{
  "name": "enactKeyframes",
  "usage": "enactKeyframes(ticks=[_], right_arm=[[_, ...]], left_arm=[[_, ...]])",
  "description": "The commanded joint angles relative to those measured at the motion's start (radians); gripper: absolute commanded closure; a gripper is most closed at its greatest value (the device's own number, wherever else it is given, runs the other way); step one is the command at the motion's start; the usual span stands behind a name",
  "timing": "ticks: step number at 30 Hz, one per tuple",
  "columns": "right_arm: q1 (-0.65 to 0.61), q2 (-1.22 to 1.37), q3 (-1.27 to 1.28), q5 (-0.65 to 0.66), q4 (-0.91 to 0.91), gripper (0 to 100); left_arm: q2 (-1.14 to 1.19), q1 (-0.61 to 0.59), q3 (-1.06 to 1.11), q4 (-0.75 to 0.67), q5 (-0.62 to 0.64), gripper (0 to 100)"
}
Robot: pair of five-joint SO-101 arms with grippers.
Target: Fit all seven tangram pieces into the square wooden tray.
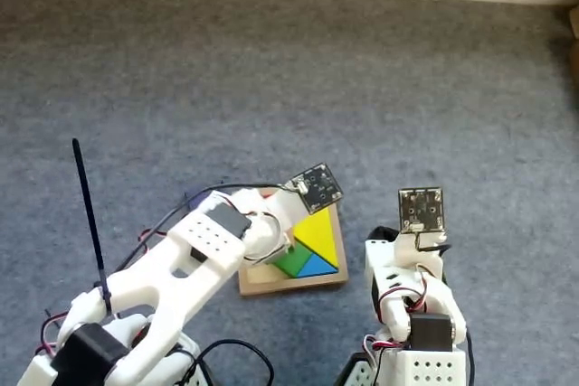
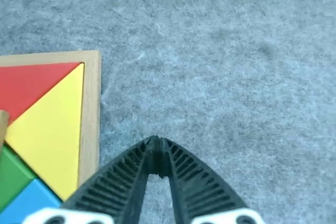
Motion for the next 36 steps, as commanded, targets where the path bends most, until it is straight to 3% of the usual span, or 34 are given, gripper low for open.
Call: enactKeyframes(ticks=[1, 7, 14, 19, 25, 31, 36], right_arm=[[0.013, 0.002, 0.145, -0.003, 0.007, 99.0], [0.013, 0.002, 0.145, -0.003, 0.007, 99.0], [0.013, 0.002, 0.145, -0.003, 0.007, 99.0], [0.013, 0.002, 0.145, -0.003, 0.007, 99.0], [0.013, 0.002, 0.145, -0.003, 0.007, 99.0], [0.013, 0.002, 0.145, -0.003, 0.007, 99.0], [0.013, 0.002, 0.145, -0.003, 0.007, 99.0]], left_arm=[[-0.030, 0.041, -0.094, 0.077, 0.009, 81], [-0.031, 0.035, -0.185, 0.229, 0.009, 81], [-0.031, 0.035, -0.228, 0.241, 0.078, 81], [-0.021, 0.027, -0.219, 0.109, 0.172, 81], [-0.019, 0.016, -0.117, 0.003, 0.173, 81], [-0.021, 0.008, -0.022, -0.008, 0.066, 81], [-0.030, -0.030, 0.002, 0.014, 0.060, 81]])
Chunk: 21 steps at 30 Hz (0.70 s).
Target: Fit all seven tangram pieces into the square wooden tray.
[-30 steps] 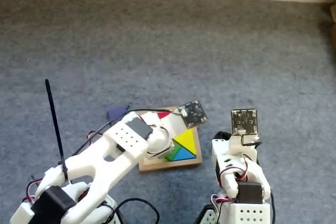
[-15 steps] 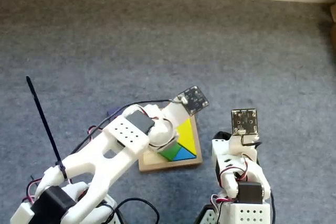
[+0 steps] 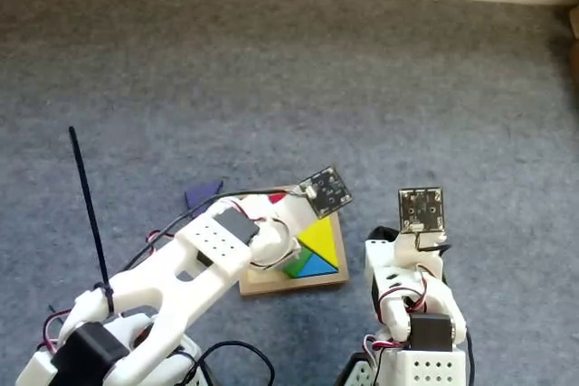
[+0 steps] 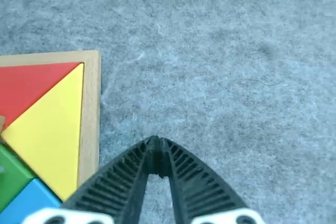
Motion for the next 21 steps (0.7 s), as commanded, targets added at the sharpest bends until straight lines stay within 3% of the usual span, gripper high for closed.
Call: enactKeyframes(ticks=[1, 10, 21], right_arm=[[0.013, 0.002, 0.145, -0.003, 0.007, 99.0], [0.013, 0.002, 0.145, -0.003, 0.007, 99.0], [0.013, 0.002, 0.145, -0.003, 0.007, 99.0]], left_arm=[[-0.022, -0.056, -0.005, 0.037, -0.015, 81], [-0.024, -0.084, -0.156, 0.233, -0.011, 81], [-0.021, -0.082, -0.173, 0.241, -0.011, 81]])
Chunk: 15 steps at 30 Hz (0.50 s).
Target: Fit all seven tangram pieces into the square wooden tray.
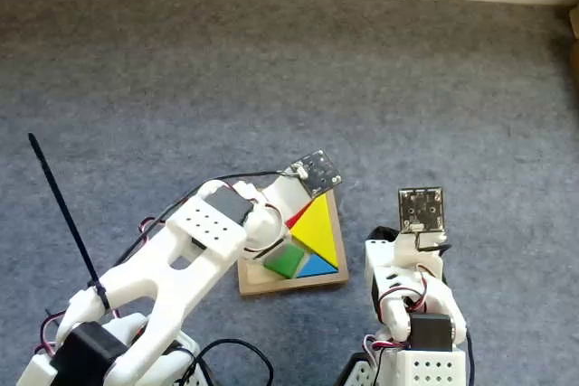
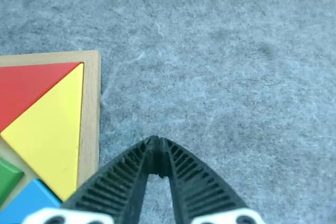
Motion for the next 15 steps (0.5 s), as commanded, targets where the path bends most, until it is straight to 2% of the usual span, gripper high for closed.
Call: enactKeyframes(ticks=[1, 3, 9, 15], right_arm=[[0.013, 0.002, 0.145, -0.003, 0.007, 99.0], [0.013, 0.002, 0.145, -0.003, 0.007, 99.0], [0.013, 0.002, 0.145, -0.003, 0.007, 99.0], [0.013, 0.002, 0.145, -0.003, 0.007, 99.0]], left_arm=[[-0.016, -0.007, -0.012, 0.003, -0.006, 81], [-0.010, -0.002, 0.018, -0.009, -0.006, 81], [-0.008, 0.013, 0.140, -0.201, -0.006, 81], [-0.008, 0.085, 0.142, -0.210, -0.005, 81]])
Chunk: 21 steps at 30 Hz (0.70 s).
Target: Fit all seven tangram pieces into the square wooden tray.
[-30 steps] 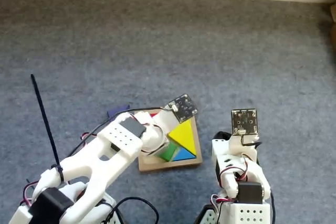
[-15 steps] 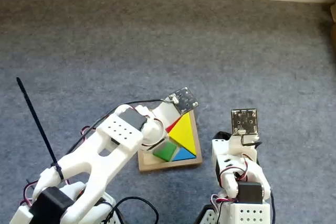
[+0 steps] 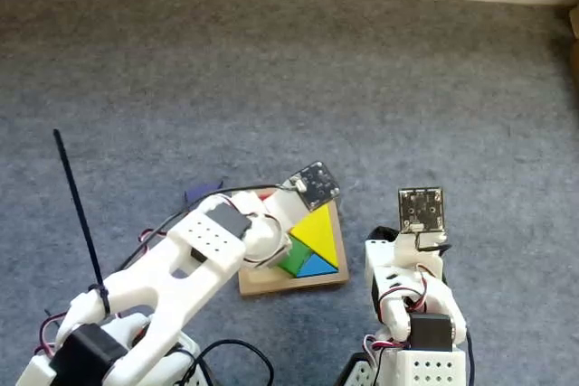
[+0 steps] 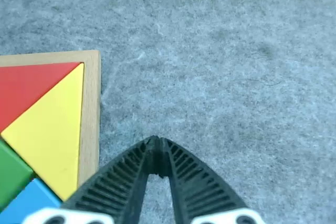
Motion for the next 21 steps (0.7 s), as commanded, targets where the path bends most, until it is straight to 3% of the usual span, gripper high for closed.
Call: enactKeyframes(ticks=[1, 9, 13, 21], right_arm=[[0.013, 0.002, 0.145, -0.003, 0.007, 99.0], [0.013, 0.002, 0.145, -0.003, 0.007, 99.0], [0.013, 0.002, 0.145, -0.003, 0.007, 99.0], [0.013, 0.002, 0.145, -0.003, 0.007, 99.0]], left_arm=[[-0.005, 0.074, 0.002, -0.018, -0.006, 81], [-0.018, 0.085, -0.030, -0.015, -0.005, 81], [-0.079, -0.008, -0.108, 0.023, 0.072, 81], [-0.272, -0.220, -0.191, 0.232, 0.072, 81]])
